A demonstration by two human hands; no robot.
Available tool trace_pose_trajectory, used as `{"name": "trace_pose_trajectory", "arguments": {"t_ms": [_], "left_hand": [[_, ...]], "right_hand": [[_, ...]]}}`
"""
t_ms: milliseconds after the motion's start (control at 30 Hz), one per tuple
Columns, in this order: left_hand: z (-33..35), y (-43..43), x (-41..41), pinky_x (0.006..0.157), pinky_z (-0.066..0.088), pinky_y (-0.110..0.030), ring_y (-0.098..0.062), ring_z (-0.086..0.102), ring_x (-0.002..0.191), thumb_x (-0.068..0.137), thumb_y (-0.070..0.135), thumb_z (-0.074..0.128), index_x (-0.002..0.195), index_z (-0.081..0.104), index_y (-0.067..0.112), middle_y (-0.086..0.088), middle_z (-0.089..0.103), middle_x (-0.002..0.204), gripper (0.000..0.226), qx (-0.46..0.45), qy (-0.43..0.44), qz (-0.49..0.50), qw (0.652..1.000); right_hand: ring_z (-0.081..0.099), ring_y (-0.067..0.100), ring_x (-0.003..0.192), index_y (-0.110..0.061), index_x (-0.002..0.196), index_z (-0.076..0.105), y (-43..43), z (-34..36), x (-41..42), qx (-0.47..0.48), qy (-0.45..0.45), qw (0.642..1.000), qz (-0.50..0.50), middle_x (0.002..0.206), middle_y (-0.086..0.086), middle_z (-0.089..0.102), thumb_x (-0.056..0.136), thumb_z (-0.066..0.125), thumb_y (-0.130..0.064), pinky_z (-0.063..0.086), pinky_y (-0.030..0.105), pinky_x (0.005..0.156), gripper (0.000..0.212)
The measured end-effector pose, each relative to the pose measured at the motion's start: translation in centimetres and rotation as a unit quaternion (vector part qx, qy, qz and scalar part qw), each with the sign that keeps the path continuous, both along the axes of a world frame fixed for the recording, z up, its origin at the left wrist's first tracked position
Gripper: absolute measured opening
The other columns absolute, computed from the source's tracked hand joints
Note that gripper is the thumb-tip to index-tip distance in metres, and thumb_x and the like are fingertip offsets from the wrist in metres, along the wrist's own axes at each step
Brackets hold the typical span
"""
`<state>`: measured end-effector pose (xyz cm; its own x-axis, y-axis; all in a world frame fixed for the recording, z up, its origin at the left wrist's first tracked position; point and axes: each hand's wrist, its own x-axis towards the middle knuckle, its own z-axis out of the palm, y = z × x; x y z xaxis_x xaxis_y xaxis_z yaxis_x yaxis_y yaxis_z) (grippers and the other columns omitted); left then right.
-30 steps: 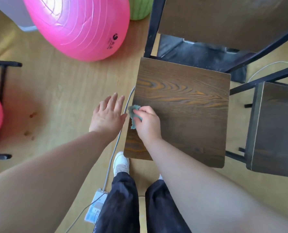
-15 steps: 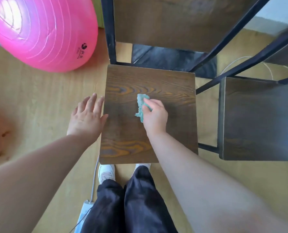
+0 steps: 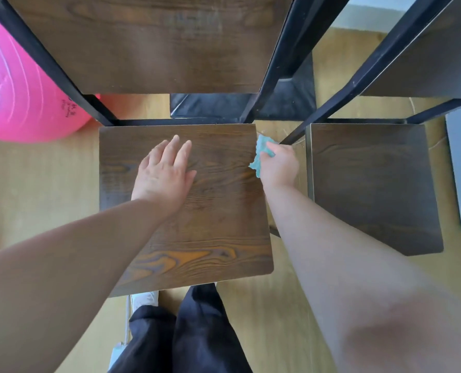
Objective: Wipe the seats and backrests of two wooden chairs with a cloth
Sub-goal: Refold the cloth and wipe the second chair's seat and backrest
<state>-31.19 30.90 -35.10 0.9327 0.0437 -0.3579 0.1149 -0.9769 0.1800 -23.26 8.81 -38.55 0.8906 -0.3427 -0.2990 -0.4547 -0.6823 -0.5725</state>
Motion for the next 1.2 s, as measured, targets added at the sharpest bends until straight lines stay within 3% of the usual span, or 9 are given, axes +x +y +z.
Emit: {"name": "trace_pose_trajectory", "arguments": {"t_ms": [167, 400, 567, 733, 867, 967, 1000, 1100, 1200], "left_hand": [[-1.0, 1.5, 0.8, 0.119, 0.019, -0.043, -0.023, 0.007, 0.148, 0.102, 0.045, 0.029, 0.154, 0.008, 0.024, -0.001, 0.009, 0.163, 0.06, 0.007, 0.011, 0.002, 1.0], [-1.6, 4.7, 0.6, 0.12, 0.018, -0.042, -0.022, 0.006, 0.148, 0.102, 0.045, 0.028, 0.155, 0.006, 0.025, 0.0, 0.007, 0.163, 0.06, -0.001, 0.022, 0.019, 1.0], [-1.7, 8.7, -0.3, 0.119, 0.017, -0.042, -0.022, 0.005, 0.148, 0.101, 0.045, 0.032, 0.155, 0.007, 0.025, 0.001, 0.006, 0.163, 0.062, -0.009, 0.028, 0.049, 0.998], [-1.6, 13.8, -2.4, 0.117, 0.021, -0.043, -0.025, 0.01, 0.147, 0.101, 0.046, 0.033, 0.154, 0.008, 0.025, 0.0, 0.009, 0.162, 0.063, 0.0, 0.032, 0.096, 0.995], [-1.4, 17.3, -4.6, 0.116, 0.021, -0.042, -0.024, 0.01, 0.147, 0.1, 0.048, 0.03, 0.154, 0.006, 0.024, -0.001, 0.008, 0.163, 0.064, 0.02, 0.033, 0.106, 0.994], [-1.1, 19.4, -6.2, 0.115, 0.021, -0.042, -0.024, 0.011, 0.147, 0.099, 0.05, 0.029, 0.155, 0.007, 0.023, -0.002, 0.009, 0.163, 0.065, 0.02, 0.032, 0.115, 0.993], [-0.8, 19.9, -6.6, 0.115, 0.022, -0.041, -0.025, 0.012, 0.147, 0.099, 0.049, 0.03, 0.155, 0.009, 0.023, -0.003, 0.01, 0.163, 0.065, 0.019, 0.03, 0.117, 0.992], [0.3, 21.3, -7.8, 0.115, 0.022, -0.04, -0.025, 0.012, 0.147, 0.099, 0.049, 0.033, 0.155, 0.01, 0.022, -0.003, 0.011, 0.163, 0.066, 0.019, 0.022, 0.126, 0.992], [1.7, 22.5, -8.3, 0.115, 0.022, -0.04, -0.025, 0.014, 0.146, 0.099, 0.049, 0.034, 0.155, 0.01, 0.022, -0.003, 0.012, 0.162, 0.067, 0.028, 0.01, 0.128, 0.991]], "right_hand": [[0.059, 0.017, 0.11, -0.012, 0.128, 0.061, 1.9, -1.3, 1.0, -0.01, 0.01, 0.999, 0.029, 0.127, -0.001, 0.052, 0.096, 0.059, -0.021, 0.056, 0.028, 0.088, 0.033], [0.058, 0.017, 0.111, -0.012, 0.125, 0.062, 7.8, -2.3, 0.8, -0.024, -0.025, 0.996, 0.078, 0.123, -0.003, 0.053, 0.093, 0.063, -0.02, 0.053, 0.025, 0.092, 0.033], [0.058, 0.015, 0.108, -0.012, 0.122, 0.065, 15.4, -2.4, -0.9, 0.012, -0.032, 0.983, 0.18, 0.12, -0.005, 0.055, 0.093, 0.063, -0.016, 0.055, 0.027, 0.091, 0.029], [0.06, 0.019, 0.104, -0.015, 0.112, 0.062, 21.9, -2.1, -3.5, 0.098, 0.02, 0.97, 0.224, 0.115, -0.002, 0.059, 0.095, 0.06, -0.015, 0.057, 0.031, 0.085, 0.017], [0.057, 0.014, 0.101, -0.018, 0.117, 0.061, 25.4, -2.2, -5.5, 0.055, 0.03, 0.944, 0.325, 0.118, -0.003, 0.056, 0.094, 0.06, -0.016, 0.051, 0.014, 0.078, 0.023], [0.056, 0.01, 0.089, -0.019, 0.116, 0.062, 27.7, -2.5, -7.4, 0.039, 0.045, 0.915, 0.399, 0.111, -0.006, 0.057, 0.095, 0.057, -0.018, 0.038, -0.001, 0.059, 0.021], [0.058, 0.011, 0.089, -0.017, 0.113, 0.063, 28.4, -2.5, -8.1, 0.039, 0.053, 0.902, 0.427, 0.109, -0.005, 0.059, 0.095, 0.057, -0.018, 0.04, 0.002, 0.061, 0.019], [0.06, 0.017, 0.103, -0.011, 0.113, 0.067, 29.8, -1.8, -10.0, 0.027, 0.066, 0.851, 0.52, 0.118, -0.001, 0.06, 0.095, 0.057, -0.018, 0.043, 0.015, 0.087, 0.022], [0.059, 0.017, 0.106, -0.01, 0.117, 0.069, 29.7, 0.2, -10.6, 0.061, 0.034, 0.865, 0.496, 0.12, -0.001, 0.058, 0.093, 0.06, -0.013, 0.045, 0.021, 0.093, 0.025]]}}
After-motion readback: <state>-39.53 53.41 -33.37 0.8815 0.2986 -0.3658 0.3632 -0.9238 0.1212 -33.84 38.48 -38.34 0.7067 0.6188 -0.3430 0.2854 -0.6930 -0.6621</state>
